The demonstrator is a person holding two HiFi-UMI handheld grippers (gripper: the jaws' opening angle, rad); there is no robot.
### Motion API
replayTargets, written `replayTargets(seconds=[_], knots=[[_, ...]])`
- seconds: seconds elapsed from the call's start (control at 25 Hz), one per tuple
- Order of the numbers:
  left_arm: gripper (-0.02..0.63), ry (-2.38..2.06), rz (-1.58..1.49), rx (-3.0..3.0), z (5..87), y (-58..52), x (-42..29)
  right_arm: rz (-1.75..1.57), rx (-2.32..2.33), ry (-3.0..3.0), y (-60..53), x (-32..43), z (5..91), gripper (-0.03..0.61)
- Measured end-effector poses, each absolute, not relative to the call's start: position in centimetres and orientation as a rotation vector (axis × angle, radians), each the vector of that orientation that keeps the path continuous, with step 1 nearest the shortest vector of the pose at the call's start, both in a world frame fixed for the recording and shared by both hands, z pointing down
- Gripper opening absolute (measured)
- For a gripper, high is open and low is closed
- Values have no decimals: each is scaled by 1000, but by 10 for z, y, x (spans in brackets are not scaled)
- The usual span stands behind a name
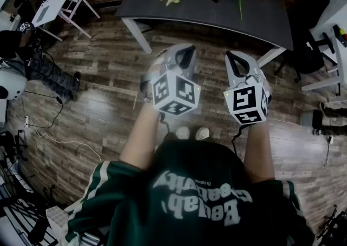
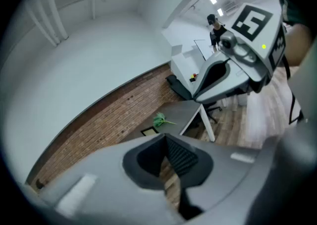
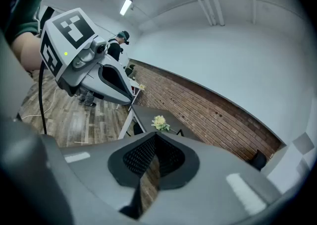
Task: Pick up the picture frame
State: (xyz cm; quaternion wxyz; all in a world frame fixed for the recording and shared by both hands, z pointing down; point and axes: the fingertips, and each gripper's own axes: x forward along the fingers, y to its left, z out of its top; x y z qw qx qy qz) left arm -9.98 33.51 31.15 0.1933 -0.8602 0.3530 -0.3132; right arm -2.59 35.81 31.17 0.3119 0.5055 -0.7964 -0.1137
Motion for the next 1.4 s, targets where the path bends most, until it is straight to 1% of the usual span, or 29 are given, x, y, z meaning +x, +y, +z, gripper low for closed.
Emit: replayTargets(seconds=[0.68, 1.4], knots=[[3, 992, -898, -2420, 315, 352, -92, -294, 1333, -2140, 374, -23, 311, 6], [3, 1020, -930, -2369, 318, 375, -49, -303, 1319, -2184, 397, 24, 319, 6]])
